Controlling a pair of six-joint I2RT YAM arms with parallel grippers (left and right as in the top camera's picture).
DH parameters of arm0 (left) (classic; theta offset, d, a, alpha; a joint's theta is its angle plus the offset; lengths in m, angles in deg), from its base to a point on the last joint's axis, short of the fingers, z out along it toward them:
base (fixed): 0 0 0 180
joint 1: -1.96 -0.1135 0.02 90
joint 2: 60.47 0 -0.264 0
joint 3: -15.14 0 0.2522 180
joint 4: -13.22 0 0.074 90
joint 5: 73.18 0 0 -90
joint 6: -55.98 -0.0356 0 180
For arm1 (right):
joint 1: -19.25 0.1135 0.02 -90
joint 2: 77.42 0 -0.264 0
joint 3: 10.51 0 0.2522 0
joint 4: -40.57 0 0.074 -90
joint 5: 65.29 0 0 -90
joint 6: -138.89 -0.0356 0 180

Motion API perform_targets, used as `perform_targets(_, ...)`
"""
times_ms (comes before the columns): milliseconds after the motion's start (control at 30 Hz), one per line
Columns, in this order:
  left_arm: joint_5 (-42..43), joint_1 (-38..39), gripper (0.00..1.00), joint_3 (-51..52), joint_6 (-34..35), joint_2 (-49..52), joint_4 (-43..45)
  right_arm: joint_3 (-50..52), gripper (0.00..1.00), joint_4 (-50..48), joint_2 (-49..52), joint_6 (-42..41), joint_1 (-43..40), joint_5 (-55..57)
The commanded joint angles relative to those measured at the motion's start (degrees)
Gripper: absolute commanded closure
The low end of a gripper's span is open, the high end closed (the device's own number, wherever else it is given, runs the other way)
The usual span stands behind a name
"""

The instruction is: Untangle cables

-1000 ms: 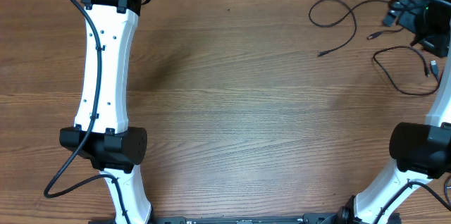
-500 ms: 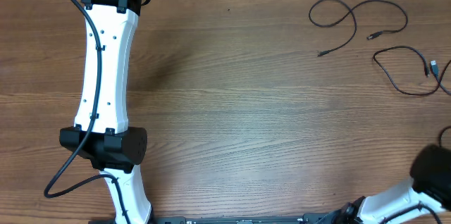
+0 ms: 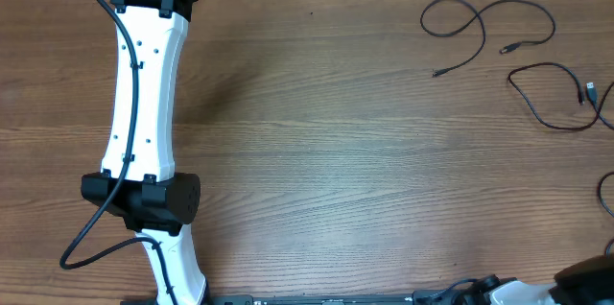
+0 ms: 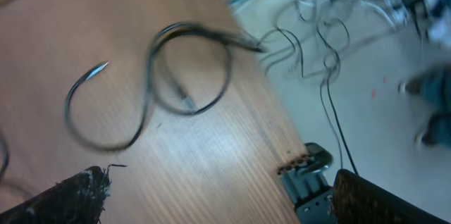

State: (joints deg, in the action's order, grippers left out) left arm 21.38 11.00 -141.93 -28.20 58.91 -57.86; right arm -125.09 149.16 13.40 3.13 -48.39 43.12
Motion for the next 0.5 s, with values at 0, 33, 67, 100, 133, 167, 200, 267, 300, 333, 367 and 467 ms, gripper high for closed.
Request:
perform_targets(0,0.9,0.3,0.01,-0.9,-0.7,-1.0,0.5,4.8,0.0,-1.7,-1.7,-2.9,-6.6,-2.7)
perform_targets(33,0.9,0.3,0.0,-0.9,-0.7,-1.0,0.6,6.4,0.0,-2.6,-1.7,-2.9,-8.7,-4.4)
perform_targets(67,0.9,0.3,0.0,-0.9,-0.7,-1.0,0.5,8.0,0.0,-3.6,-1.7,-2.7,-10.6,-5.8)
perform_targets(100,0.9,0.3,0.0,-0.9,-0.7,-1.0,0.5,9.8,0.0,-5.0,-1.7,-1.7,-12.2,-7.0)
perform_targets(133,0.9,0.3,0.01,-0.9,-0.7,-1.0,0.5,11.3,0.0,-6.4,-1.7,-0.5,-13.5,-7.6)
perform_targets(167,1.0,0.4,0.01,-0.9,-0.7,-1.0,0.5,12.9,0.0,-8.1,-1.7,0.7,-14.7,-7.9)
perform_targets(200,1.1,0.4,0.0,-0.9,-0.7,-1.0,0.5,14.8,0.0,-10.6,-1.7,2.9,-15.8,-8.1)
perform_targets(267,1.5,0.4,0.0,-0.9,-0.7,-1.0,0.6,17.7,0.0,-14.9,-1.7,7.2,-17.1,-8.2)
perform_targets(300,1.7,0.4,0.0,-0.9,-0.5,-1.0,0.6,18.9,0.0,-17.0,-1.7,9.5,-17.4,-8.7)
perform_targets(333,1.9,0.4,0.0,-0.9,-0.5,-1.0,0.6,19.6,0.0,-18.4,-1.7,11.4,-17.5,-9.8)
perform_targets(367,2.4,0.4,0.0,-0.9,-0.5,-1.0,0.6,20.0,0.0,-19.9,-1.7,13.5,-17.5,-10.9)
perform_targets(467,3.0,0.4,0.0,-0.9,-0.5,-1.0,0.6,20.0,0.0,-24.1,-1.7,20.3,-16.8,-12.1)
